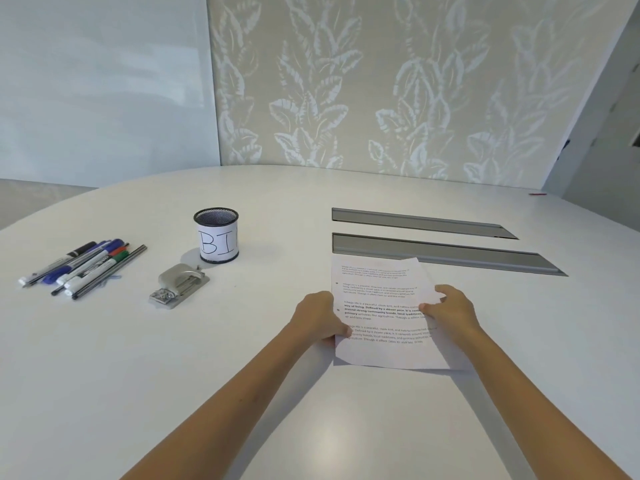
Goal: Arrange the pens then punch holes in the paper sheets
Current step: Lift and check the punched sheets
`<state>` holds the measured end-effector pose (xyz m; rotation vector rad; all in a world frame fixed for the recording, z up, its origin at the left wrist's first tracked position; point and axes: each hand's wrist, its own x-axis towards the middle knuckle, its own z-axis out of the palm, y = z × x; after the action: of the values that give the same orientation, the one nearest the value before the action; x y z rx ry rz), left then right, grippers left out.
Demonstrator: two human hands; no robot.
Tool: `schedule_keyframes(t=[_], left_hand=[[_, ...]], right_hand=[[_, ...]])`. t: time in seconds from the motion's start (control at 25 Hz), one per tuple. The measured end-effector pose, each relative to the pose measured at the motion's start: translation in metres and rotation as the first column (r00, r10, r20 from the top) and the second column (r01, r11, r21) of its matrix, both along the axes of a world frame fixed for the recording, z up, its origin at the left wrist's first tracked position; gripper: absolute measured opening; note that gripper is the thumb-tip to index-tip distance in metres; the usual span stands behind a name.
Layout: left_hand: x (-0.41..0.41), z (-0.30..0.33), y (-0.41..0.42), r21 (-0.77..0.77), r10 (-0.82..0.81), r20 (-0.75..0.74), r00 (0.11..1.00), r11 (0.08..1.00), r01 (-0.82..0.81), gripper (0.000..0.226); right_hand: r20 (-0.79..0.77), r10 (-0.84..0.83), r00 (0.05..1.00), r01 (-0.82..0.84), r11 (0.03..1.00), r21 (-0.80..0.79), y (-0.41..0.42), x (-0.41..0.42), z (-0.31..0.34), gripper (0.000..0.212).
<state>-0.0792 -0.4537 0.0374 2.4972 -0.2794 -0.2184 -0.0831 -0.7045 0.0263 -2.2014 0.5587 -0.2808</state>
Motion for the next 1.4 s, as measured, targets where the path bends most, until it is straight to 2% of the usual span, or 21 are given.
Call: schedule_keyframes(t=[0.16, 0.32, 0.52, 0.64, 0.8, 0.88, 0.96, 1.0, 1.08, 1.16, 1.2, 1.28, 1.32, 1.4], left_hand=[[0.002, 0.0, 0.0, 0.051, 0.011, 0.003, 1.0, 0.999, -0.011, 0.041], [0.003, 0.0, 0.0, 0.066, 0.006, -0.01, 1.0, 0.998, -0.005, 0.039], [0.001, -0.001, 0.001, 0.03, -0.004, -0.006, 1.0, 1.0, 0.004, 0.041], [-0.001, -0.003, 0.004, 0.005, -0.019, -0.016, 1.0, 1.0, 0.019, 0.033], [-0.002, -0.009, 0.013, 0.02, -0.002, 0.023, 1.0, 1.0, 0.002, 0.041], [0.001, -0.01, 0.029, 0.022, 0.044, 0.071, 0.997, 0.999, -0.046, 0.052], [0.007, -0.009, 0.059, -0.001, 0.112, 0.171, 0.979, 0.994, -0.114, 0.055], [0.011, -0.007, 0.08, 0.002, 0.147, 0.243, 0.959, 0.988, -0.152, 0.056], [0.022, -0.002, 0.126, 0.077, 0.217, 0.405, 0.888, 0.96, -0.269, 0.06], [0.035, 0.003, 0.174, 0.11, 0.319, 0.488, 0.812, 0.901, -0.42, 0.056], [0.043, 0.005, 0.197, 0.109, 0.375, 0.471, 0.798, 0.873, -0.475, 0.051], [0.057, 0.004, 0.233, 0.176, 0.409, 0.363, 0.837, 0.852, -0.493, 0.042], [0.063, 0.002, 0.245, 0.203, 0.382, 0.293, 0.877, 0.871, -0.447, 0.04], [0.07, 0.001, 0.258, 0.161, 0.311, 0.202, 0.929, 0.925, -0.345, 0.036]], right_hand=[[-0.042, 0.042, 0.998, -0.051, 0.971, -0.235, 0.004, 0.0, -0.004, 0.034], [-0.168, 0.011, 0.986, -0.069, 0.936, -0.346, 0.002, 0.0, -0.006, 0.041], [-0.155, -0.038, 0.987, -0.015, 0.943, -0.331, 0.003, -0.003, -0.009, 0.034], [-0.122, -0.058, 0.991, 0.017, 0.95, -0.312, 0.004, -0.004, -0.011, 0.033], [-0.094, -0.076, 0.993, 0.063, 0.989, -0.137, 0.006, -0.006, -0.003, 0.041], [-0.072, -0.097, 0.993, 0.09, 0.991, -0.104, 0.013, -0.007, 0.001, 0.034], [-0.019, -0.144, 0.989, 0.14, 0.979, -0.148, 0.028, -0.008, 0.004, 0.058], [0.044, -0.157, 0.987, 0.162, 0.974, -0.16, 0.039, -0.007, 0.007, 0.063], [0.167, -0.145, 0.975, 0.17, 0.975, -0.146, 0.07, -0.002, 0.015, 0.06], [0.229, -0.088, 0.969, 0.122, 0.983, -0.137, 0.107, 0.004, 0.021, 0.054], [0.241, -0.053, 0.969, 0.088, 0.987, -0.137, 0.13, 0.007, 0.023, 0.052], [0.239, 0.03, 0.971, 0.006, 0.989, -0.147, 0.175, 0.011, 0.019, 0.049], [0.226, 0.068, 0.972, -0.034, 0.988, -0.153, 0.198, 0.012, 0.014, 0.048], [0.184, 0.126, 0.975, -0.1, 0.984, -0.145, 0.239, 0.015, 0.002, 0.047]])
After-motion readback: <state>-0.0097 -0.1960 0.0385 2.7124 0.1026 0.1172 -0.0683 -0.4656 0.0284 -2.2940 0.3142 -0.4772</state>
